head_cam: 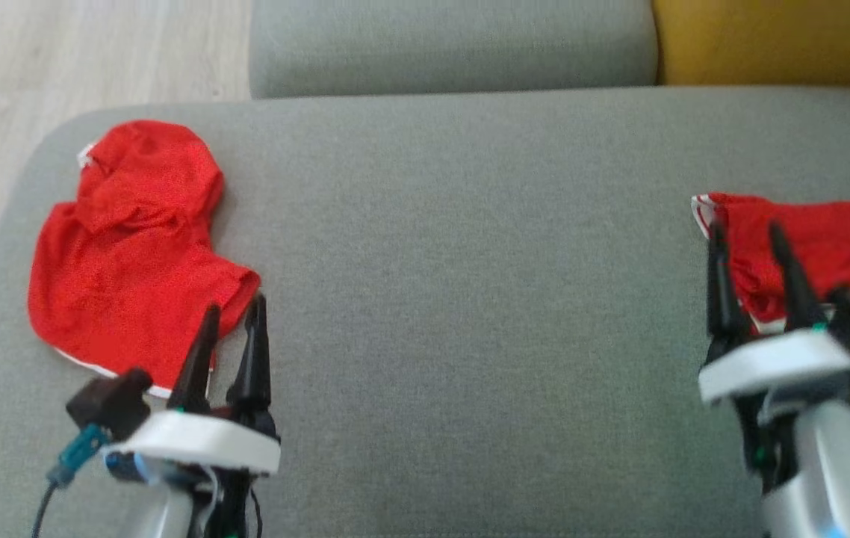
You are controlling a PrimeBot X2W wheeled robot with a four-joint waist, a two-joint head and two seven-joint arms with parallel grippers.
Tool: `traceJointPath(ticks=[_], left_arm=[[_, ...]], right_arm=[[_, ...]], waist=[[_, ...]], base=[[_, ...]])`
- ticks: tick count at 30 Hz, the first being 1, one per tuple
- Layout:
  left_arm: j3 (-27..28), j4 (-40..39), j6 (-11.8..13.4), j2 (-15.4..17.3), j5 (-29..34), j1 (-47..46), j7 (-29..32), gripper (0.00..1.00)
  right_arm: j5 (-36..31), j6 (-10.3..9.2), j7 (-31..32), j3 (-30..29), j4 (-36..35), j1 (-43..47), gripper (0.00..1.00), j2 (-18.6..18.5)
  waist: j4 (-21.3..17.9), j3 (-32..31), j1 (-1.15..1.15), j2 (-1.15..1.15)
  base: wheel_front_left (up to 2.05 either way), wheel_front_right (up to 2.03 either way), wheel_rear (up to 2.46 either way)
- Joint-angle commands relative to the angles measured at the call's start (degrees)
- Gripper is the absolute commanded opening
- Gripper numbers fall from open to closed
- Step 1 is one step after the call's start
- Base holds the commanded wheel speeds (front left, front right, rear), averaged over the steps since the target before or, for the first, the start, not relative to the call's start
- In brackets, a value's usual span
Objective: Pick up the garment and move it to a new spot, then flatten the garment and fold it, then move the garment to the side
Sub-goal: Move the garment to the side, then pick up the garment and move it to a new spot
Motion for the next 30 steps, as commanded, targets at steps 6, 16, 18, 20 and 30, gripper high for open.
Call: traceJointPath(ticks=[6, 16, 18, 20, 30], left_arm=[[1.5, -1.9, 0.6, 0.3, 3.0, 1.2, -0.7, 1.00], [1.5, -3.7, 1.1, 0.3, 5.6, 3.3, -0.7, 1.00], [1.8, -4.3, 1.2, 0.3, 5.7, 3.6, -0.7, 1.00], [1.9, -4.9, 1.3, 0.3, 5.8, 3.8, -0.7, 1.00], [2.5, -6.3, 1.7, 0.3, 5.9, 4.0, -0.7, 1.00]], right_arm=[[-1.1, -0.04, -4.2, 1.9, -2.4, 3.8, 1.00, 0.9], [-0.9, -0.04, -7.5, 2.3, -1.6, 8.9, 1.00, 1.1], [-1.0, -0.04, -7.7, 2.5, -1.4, 9.0, 1.00, 1.1], [-1.0, -0.04, -7.9, 2.6, -1.1, 9.1, 1.00, 1.1], [-0.8, -0.04, -8.4, 3.5, -0.5, 8.9, 1.00, 1.1]], waist=[[0.1, -1.7, 0.00, 0.00], [-0.3, -2.1, 0.00, 0.00], [-0.4, -2.1, 0.00, 0.00], [-0.5, -2.1, 0.00, 0.00], [-0.9, -2.1, 0.00, 0.00]], base=[[0.00, 0.00, 0.00], [0.00, 0.00, 0.00], [0.00, 0.00, 0.00], [0.00, 0.00, 0.00], [0.00, 0.00, 0.00]])
